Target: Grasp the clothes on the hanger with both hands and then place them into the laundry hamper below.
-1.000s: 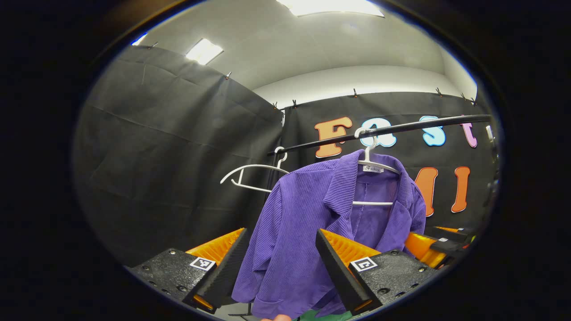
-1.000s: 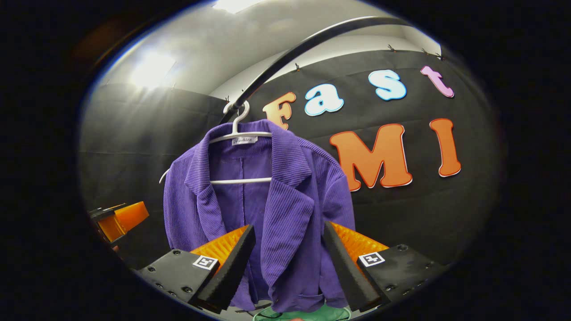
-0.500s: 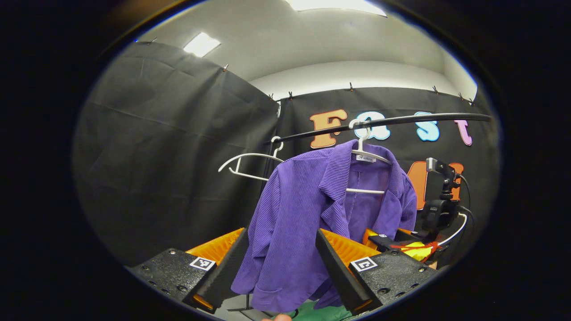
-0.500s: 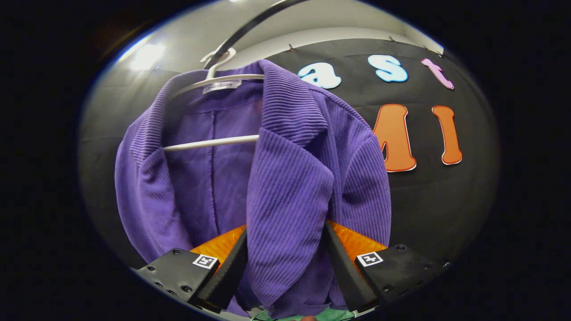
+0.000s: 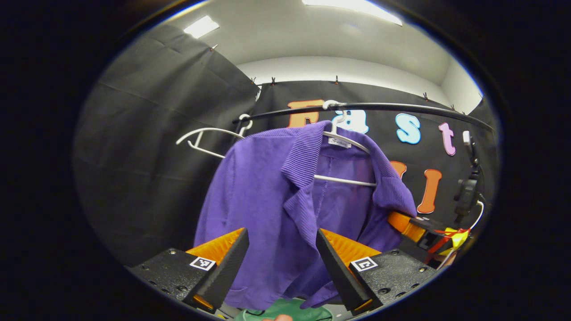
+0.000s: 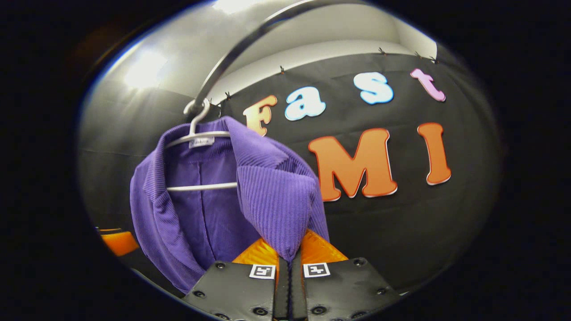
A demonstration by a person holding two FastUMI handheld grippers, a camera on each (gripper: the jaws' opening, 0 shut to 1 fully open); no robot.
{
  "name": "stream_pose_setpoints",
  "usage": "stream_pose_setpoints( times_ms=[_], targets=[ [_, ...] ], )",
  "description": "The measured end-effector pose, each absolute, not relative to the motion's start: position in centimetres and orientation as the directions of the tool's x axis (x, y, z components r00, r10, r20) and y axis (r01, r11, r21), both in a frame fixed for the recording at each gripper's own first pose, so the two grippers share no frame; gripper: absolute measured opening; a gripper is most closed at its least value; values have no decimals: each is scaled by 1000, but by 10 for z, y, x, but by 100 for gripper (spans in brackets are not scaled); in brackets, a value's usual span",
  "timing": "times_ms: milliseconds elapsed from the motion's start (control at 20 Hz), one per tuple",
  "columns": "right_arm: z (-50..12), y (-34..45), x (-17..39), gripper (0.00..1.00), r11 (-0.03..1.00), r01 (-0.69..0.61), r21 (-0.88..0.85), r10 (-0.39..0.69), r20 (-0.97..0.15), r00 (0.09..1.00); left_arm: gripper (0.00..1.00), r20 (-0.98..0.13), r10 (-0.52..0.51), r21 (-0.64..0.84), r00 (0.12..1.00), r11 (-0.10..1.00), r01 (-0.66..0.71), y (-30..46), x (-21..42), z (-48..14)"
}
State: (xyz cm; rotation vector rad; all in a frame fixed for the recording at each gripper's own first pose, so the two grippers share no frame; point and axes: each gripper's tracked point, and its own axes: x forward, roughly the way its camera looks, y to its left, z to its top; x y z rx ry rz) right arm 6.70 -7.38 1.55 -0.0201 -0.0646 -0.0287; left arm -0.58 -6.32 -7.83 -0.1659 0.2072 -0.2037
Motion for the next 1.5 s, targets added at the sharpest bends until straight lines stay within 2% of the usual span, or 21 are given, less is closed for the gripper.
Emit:
stream_pose_setpoints(
  times_ms=[100, 200, 250, 400, 450, 600, 650, 700, 800, 950, 1150, 1200, 1300, 1350, 1500],
  targets=[
    [38, -75, 49, 9, 998, 17, -56, -12, 99, 995, 95, -182, -218, -222, 959, 959, 176, -81, 6, -86],
    [57, -71, 37, 10, 997, -4, -83, 14, 126, 992, 92, -182, -174, -248, 968, 961, 126, -90, 24, -100],
    [64, -69, 32, 10, 996, -15, -89, 27, 135, 990, 99, -180, -131, -232, 975, 969, 87, -89, 35, -108],
    [72, -63, 18, 10, 995, -45, -94, 59, 154, 986, 95, -112, 56, -97, 992, 993, -67, -63, 67, -122],
    [72, -64, 17, 10, 995, -45, -94, 60, 156, 986, 100, -89, 101, -45, 991, 993, -106, -54, 73, -123],
    [71, -71, 19, 10, 995, -23, -94, 38, 166, 985, 29, -68, 93, 12, 993, 996, -93, -29, 77, -113],
    [73, -74, 20, 10, 996, -7, -91, 23, 175, 984, 5, -68, 57, 16, 996, 998, -56, -25, 71, -106],
    [74, -79, 22, 9, 996, 14, -90, 3, 187, 982, 12, -69, 35, 14, 997, 999, -34, -17, 62, -92],
    [77, -89, 28, 9, 992, 69, -105, -46, 211, 976, 5, -20, 54, 24, 998, 998, -53, 9, 47, -54],
    [88, -105, 47, 9, 981, 160, -109, -125, 273, 954, 10, 73, 130, 36, 989, 990, -133, 57, 45, 15],
    [99, -130, 88, 10, 966, 249, -67, -215, 326, 921, 10, 185, 189, -26, 964, 982, -187, 104, 84, 73],
    [102, -134, 96, 10, 966, 253, -48, -223, 331, 917, 7, 218, 197, 35, 956, 977, -209, 115, 95, 77],
    [108, -144, 112, 10, 966, 257, -32, -231, 340, 911, 3, 193, 178, 106, 965, 974, -201, 117, 120, 61],
    [109, -152, 119, 9, 964, 264, -28, -239, 340, 909, 7, 170, 168, 81, 971, 980, -184, 117, 131, 49],
    [89, -156, 144, 9, 978, 207, -24, -194, 262, 945, 9, 85, 171, -16, 982, 985, -171, 129, 156, 8]
  ],
)
